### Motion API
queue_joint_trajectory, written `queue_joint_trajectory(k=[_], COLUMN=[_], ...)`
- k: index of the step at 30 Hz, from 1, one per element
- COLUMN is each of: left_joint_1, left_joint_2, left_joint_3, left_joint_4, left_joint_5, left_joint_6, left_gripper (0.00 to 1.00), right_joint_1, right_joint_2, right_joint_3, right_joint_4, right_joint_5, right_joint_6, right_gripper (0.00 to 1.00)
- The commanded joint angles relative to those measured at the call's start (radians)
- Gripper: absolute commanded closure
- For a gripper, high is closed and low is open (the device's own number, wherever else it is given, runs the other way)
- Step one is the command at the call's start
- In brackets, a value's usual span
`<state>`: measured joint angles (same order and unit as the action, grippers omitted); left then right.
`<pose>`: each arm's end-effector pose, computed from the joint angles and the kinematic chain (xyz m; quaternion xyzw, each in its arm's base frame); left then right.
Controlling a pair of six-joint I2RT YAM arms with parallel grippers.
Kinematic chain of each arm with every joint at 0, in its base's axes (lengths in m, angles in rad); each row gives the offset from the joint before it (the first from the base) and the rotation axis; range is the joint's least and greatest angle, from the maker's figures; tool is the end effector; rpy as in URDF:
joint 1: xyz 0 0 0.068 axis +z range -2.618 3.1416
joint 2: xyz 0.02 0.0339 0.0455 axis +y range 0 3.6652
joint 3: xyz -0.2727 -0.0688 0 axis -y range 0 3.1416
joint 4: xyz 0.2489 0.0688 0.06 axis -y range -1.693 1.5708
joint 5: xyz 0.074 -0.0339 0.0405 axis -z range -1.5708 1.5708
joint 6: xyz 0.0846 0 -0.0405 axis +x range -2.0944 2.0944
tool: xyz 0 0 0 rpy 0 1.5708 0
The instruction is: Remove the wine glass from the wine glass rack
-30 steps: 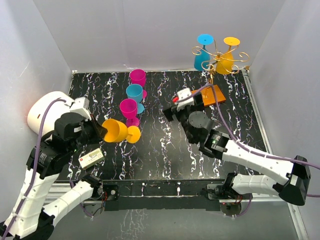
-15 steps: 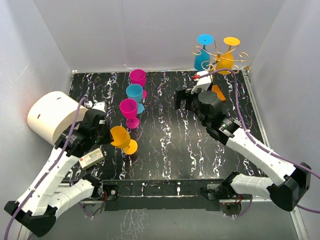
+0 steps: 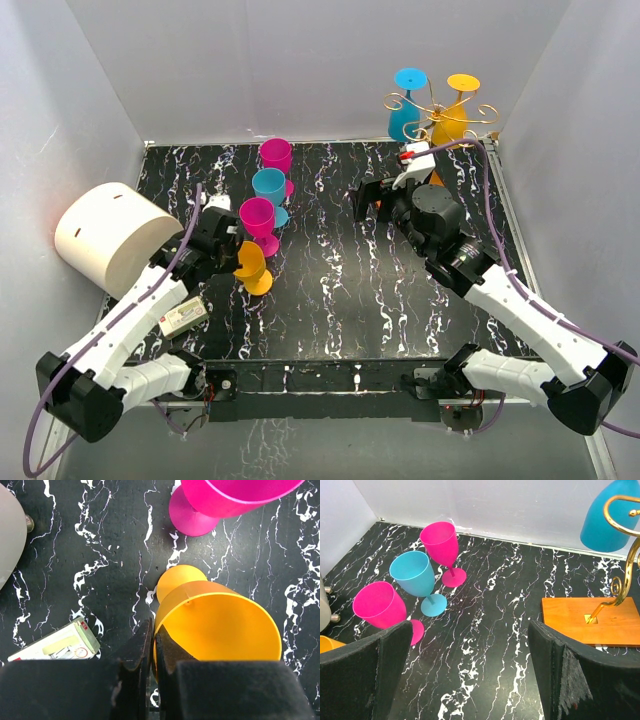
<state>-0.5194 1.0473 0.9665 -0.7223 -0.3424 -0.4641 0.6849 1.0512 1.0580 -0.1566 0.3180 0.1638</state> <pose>0.2253 -0.0961 0.2788 -0.0385 0.9151 -0.0350 0.3999 0.2380 0.1603 0.3889 -0.0930 0.7498 0.1558 0.6363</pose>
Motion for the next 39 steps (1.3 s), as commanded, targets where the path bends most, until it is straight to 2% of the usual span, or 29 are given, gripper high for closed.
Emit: queue_joint_trajectory(k=[1,7,11,21,27,33,39], left_joint_1=[-0.003,-0.003,-0.002,-0.004,-0.004,-0.004,-0.003], left_joint_2=[0.039,0.064,0.059,-0.021,-0.087,-0.196,-0.243], left_joint_3=[-0.001,-0.006,-0.009,0.067,0.15,0.164,0.208], left_joint_4=[0.049,0.045,0.043,-0.022,-0.093,-0.087,-0.117], left_joint_5=[-0.041,-0.041,-0.033,-0.049,-0.046,0.028,0.057], left_joint_6=[0.0,-0.008,-0.014,0.009,-0.022,-0.058,-0.064], left_gripper=[1.0,0.94,0.84,0.46,0.25,0.17,0.14], right_joint_1=[-0.003,-0.003,-0.004,-0.003,-0.003,-0.004,-0.019], right_joint_2=[-0.014,-0.018,-0.024,-0.051,-0.065,-0.012,0.107], right_joint_3=[0.037,0.059,0.087,0.188,0.246,0.326,0.449], right_joint_4=[0.034,0.024,0.018,-0.016,-0.058,-0.096,-0.107], right_joint_5=[-0.008,-0.017,-0.02,-0.011,0.144,0.319,0.461], right_joint_6=[0.006,0.008,0.008,-0.02,-0.095,-0.158,-0.209], right_gripper=[0.02,0.02,0.02,0.01,0.02,0.02,0.02])
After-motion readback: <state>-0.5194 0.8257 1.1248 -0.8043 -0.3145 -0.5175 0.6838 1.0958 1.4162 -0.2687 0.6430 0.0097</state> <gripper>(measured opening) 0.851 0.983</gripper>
